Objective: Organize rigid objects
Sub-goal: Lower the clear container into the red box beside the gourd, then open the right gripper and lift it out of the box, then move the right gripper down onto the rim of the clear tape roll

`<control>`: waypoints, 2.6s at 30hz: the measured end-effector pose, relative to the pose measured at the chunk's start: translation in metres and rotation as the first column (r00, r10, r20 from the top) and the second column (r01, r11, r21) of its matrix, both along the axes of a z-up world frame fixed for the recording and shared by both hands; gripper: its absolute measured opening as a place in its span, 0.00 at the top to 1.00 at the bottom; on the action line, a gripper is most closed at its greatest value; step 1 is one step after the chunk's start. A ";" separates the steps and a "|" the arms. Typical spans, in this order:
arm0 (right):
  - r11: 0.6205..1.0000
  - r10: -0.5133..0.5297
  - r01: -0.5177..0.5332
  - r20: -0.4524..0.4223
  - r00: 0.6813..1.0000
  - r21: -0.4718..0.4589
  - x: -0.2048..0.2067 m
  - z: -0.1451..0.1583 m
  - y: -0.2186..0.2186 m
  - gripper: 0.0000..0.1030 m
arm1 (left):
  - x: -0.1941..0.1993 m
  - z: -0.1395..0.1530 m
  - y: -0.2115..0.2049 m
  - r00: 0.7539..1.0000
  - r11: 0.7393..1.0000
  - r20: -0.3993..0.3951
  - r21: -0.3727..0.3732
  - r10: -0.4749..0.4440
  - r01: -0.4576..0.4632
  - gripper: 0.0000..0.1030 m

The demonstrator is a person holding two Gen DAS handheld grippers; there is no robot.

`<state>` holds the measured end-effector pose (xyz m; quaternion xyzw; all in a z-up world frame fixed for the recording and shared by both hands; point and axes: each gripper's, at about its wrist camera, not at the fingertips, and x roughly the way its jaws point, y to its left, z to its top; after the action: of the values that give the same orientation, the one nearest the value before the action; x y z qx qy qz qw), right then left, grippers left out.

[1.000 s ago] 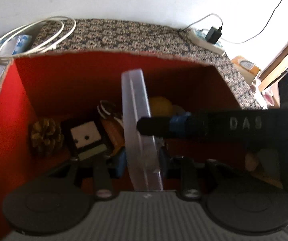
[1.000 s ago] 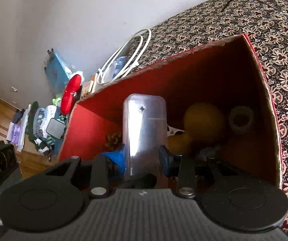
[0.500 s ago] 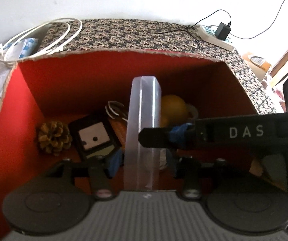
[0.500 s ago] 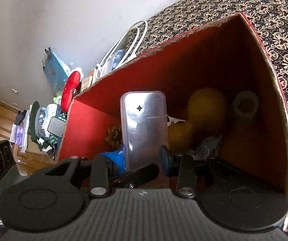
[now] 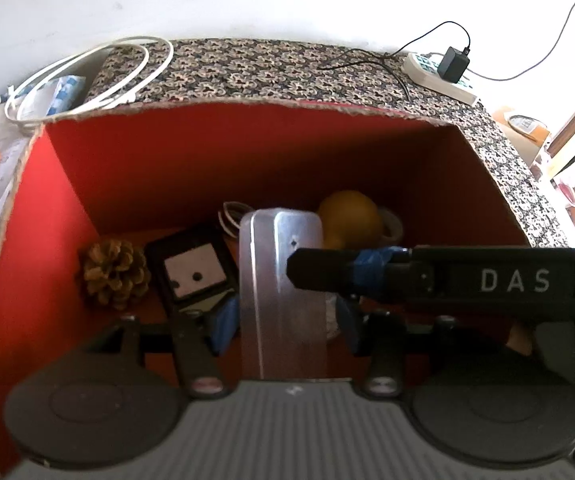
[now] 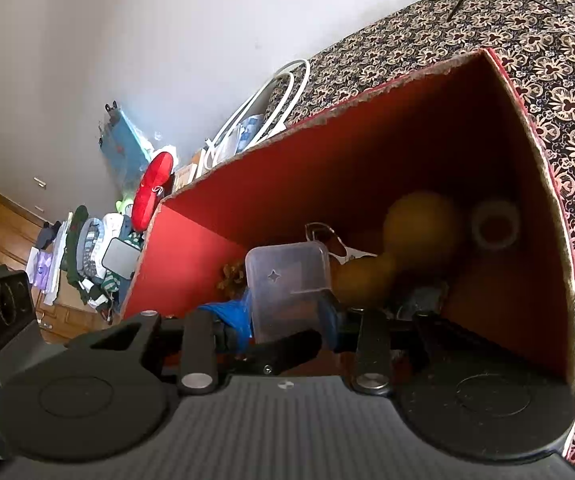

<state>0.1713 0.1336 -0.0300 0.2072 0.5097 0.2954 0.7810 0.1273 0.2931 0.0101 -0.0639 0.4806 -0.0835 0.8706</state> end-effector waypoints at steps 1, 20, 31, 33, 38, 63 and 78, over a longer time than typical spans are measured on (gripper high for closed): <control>1.000 -0.001 0.001 0.003 1.000 0.000 0.000 0.000 0.000 0.81 | 0.000 0.000 0.000 1.000 1.000 0.001 0.001 0.003 -0.003 0.52; 1.000 0.012 -0.013 0.047 0.999 0.018 -0.003 0.001 -0.001 0.81 | -0.003 0.002 -0.006 0.997 0.994 0.020 0.083 0.069 -0.070 0.52; 0.999 0.041 -0.044 0.083 0.996 0.030 -0.005 0.003 -0.001 0.80 | -0.007 0.005 -0.016 0.991 0.970 0.050 0.205 0.125 -0.132 0.51; 0.998 0.054 -0.058 0.099 0.994 0.032 -0.006 0.005 0.000 0.80 | -0.010 0.006 -0.016 0.986 0.964 0.049 0.209 0.156 -0.163 0.51; 0.998 0.056 -0.060 0.116 0.992 0.029 -0.009 0.009 -0.002 0.80 | -0.026 0.012 -0.019 0.973 0.951 0.039 0.208 0.228 -0.231 0.50; 0.998 -0.023 0.003 0.321 0.947 0.065 -0.091 0.079 -0.119 0.80 | -0.127 0.074 -0.137 0.959 0.972 0.255 0.168 0.120 -0.166 0.45; 0.953 -0.220 0.278 0.356 0.908 -0.120 -0.128 0.062 -0.221 0.80 | -0.118 0.043 -0.235 0.975 0.986 0.162 0.099 -0.152 0.138 0.44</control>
<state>0.0434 -0.0879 0.0320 0.1502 0.3603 0.1803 0.9028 0.0098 0.0583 0.0534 0.0166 0.4115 -0.1310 0.9018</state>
